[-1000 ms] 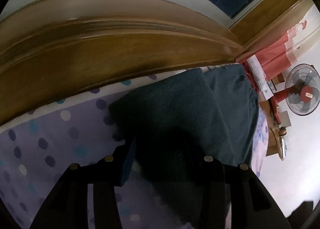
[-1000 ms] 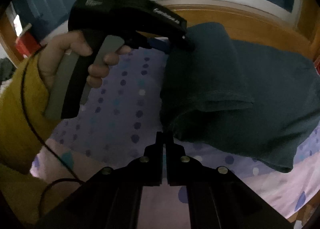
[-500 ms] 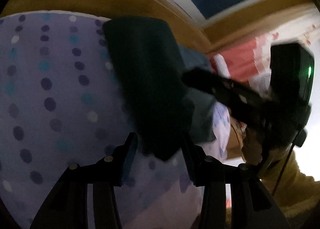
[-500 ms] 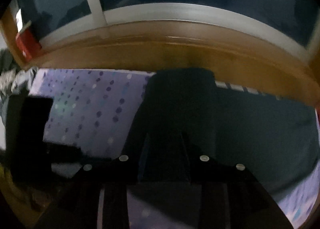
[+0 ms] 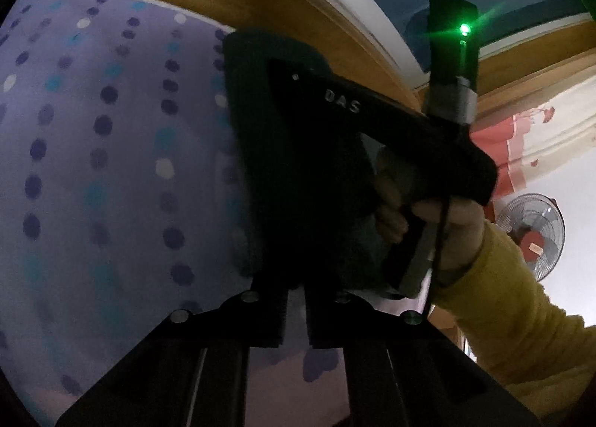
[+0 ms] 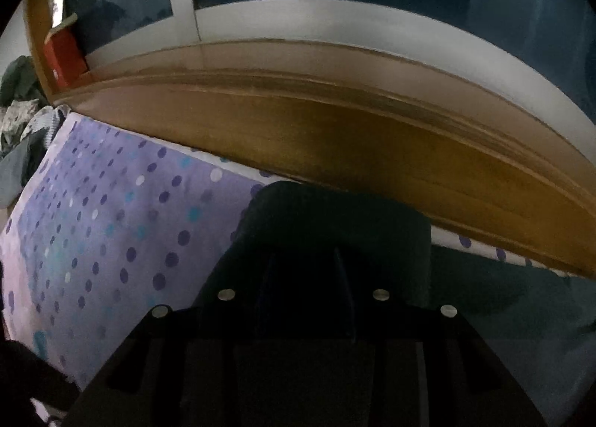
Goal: Fold clothes
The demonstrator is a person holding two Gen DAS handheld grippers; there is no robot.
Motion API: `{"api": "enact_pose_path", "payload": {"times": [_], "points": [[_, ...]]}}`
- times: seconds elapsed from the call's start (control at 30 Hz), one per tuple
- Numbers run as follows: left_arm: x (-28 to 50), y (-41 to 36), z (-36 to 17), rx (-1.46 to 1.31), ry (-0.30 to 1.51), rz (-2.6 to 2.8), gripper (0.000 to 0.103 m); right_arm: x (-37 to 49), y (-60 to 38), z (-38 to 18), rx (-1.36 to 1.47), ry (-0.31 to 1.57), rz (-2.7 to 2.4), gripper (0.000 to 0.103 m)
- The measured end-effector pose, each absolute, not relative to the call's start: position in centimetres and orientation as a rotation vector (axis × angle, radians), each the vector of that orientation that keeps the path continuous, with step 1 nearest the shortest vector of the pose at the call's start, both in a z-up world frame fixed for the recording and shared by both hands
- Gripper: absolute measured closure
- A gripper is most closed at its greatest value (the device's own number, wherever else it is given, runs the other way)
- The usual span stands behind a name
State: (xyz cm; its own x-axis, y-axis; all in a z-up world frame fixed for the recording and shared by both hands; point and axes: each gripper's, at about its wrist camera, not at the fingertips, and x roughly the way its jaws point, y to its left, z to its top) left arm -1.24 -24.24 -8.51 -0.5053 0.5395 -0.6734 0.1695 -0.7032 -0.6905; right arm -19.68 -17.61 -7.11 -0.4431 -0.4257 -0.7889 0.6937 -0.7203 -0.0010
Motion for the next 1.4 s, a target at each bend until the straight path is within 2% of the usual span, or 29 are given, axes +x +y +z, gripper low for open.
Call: {"api": "enact_pose_path", "payload": {"times": [0.2,0.3,0.37,0.4,0.43,0.5,0.63,0.67,0.73,0.83,0.93,1.3,1.4], "points": [[0.8,-22.4,-7.9,-1.475,-1.028,2.403,0.103,-18.3,-16.7,-6.9,0.944,0.458,-2.154,0.067],[1.6,-23.1,-6.1,-1.469,-0.975,2.489,0.103,-17.1,-15.2,-5.4,0.953,0.401,-2.130,0.064],[2.0,-24.0,-4.8,-1.467,-0.936,2.540,0.095,-15.8,-13.6,-4.3,0.907,0.354,-2.144,0.059],[2.0,-24.6,-4.4,-1.463,-0.922,2.551,0.083,-14.8,-12.7,-3.6,0.873,0.333,-2.160,0.050],[2.0,-25.2,-4.1,-1.458,-0.908,2.560,0.075,-13.9,-11.7,-3.2,0.839,0.327,-2.189,0.045],[1.6,-26.8,-4.0,-1.462,-0.863,2.569,0.074,-12.2,-10.9,-3.4,0.809,0.340,-2.228,0.035],[-1.7,-28.6,-4.3,-1.481,-0.830,2.527,0.074,-11.4,-11.1,-6.7,0.977,0.421,-2.208,0.034],[-2.5,-28.7,-4.5,-1.481,-0.821,2.518,0.073,-11.4,-10.7,-6.9,0.999,0.376,-2.229,0.034],[-4.5,-29.1,-5.1,-1.481,-0.797,2.493,0.065,-11.2,-10.1,-6.3,1.054,0.314,-2.248,0.034],[-6.3,-29.7,-5.4,-1.480,-0.776,2.457,0.063,-9.9,-9.6,-5.6,1.088,0.274,-2.285,0.034],[-9.0,-30.2,-6.3,-1.487,-0.777,2.418,0.059,-8.8,-11.2,-5.9,1.066,0.355,-2.304,0.034],[-13.3,-29.8,-8.9,-1.493,-0.835,2.284,0.056,-4.9,-17.0,-7.2,0.975,0.656,-2.359,0.033],[-13.7,-29.7,-9.2,-1.469,-0.868,2.274,0.051,-6.2,-16.9,-9.0,1.067,0.643,-2.383,0.033]]}}
